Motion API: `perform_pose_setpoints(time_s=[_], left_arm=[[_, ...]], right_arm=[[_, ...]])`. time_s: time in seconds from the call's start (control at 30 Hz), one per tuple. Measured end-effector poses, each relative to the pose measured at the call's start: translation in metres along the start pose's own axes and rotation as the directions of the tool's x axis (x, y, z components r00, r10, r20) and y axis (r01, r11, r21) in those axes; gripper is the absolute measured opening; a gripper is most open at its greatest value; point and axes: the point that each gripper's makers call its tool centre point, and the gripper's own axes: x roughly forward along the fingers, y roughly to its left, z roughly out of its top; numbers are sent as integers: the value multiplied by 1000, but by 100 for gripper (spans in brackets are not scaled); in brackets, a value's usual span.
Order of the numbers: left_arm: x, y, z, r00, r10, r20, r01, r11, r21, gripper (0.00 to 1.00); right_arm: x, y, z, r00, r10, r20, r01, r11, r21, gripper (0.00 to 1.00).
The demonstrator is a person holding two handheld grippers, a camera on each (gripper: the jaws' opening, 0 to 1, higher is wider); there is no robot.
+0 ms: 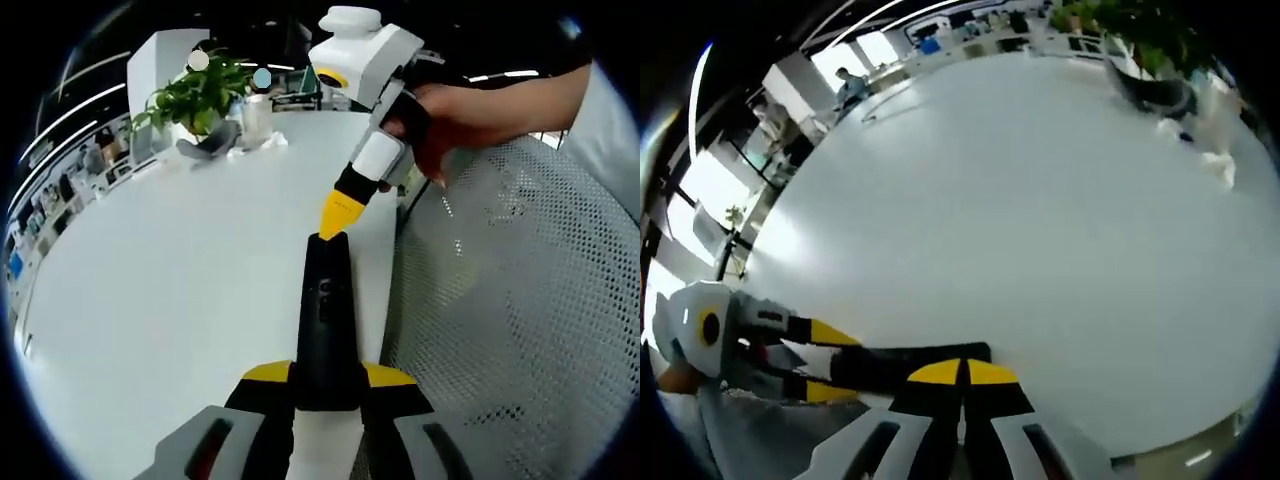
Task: Press the specified remote control buttons in sequence, fully releasing each button before pressing the next.
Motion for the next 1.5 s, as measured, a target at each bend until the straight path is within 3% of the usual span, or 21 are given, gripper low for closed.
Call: perform_pose_setpoints(time_s=[0.03,0.1,0.47,0.6,0.73,0.97,1.07,1.13,1.3,1.5], left_arm=[[1,-8,1,999,-38,4,38,999,6,25],[2,-6,1,1000,-1,-19,3,996,92,26],[2,-5,2,1000,-16,-15,17,999,49,25],[2,-6,2,1000,-14,-16,15,998,64,25],[2,-5,2,1000,-12,-17,14,998,68,26],[2,-5,2,1000,-10,-19,11,997,71,26],[1,-5,2,1000,-9,-19,11,997,71,26],[1,-5,2,1000,-9,-20,10,997,72,26],[2,-5,2,1000,-5,-24,7,996,85,26],[2,-6,1,999,-6,-34,9,994,107,26]], right_arm=[[-1,-1,0,1000,3,4,-3,1000,10,0],[-1,-1,0,1000,8,1,-8,1000,27,0],[-1,0,0,1000,21,3,-21,997,68,0],[-1,0,-1,1000,1,10,-1,1000,26,0],[-1,-2,0,1000,14,22,-15,997,77,0],[-1,1,0,1000,9,6,-10,998,62,0],[-3,0,-1,1000,24,-3,-24,994,108,0],[-5,2,-6,998,47,-46,-40,989,142,0],[-7,6,0,998,62,-6,-61,989,132,0],[-5,13,-2,996,85,-18,-82,991,105,0]])
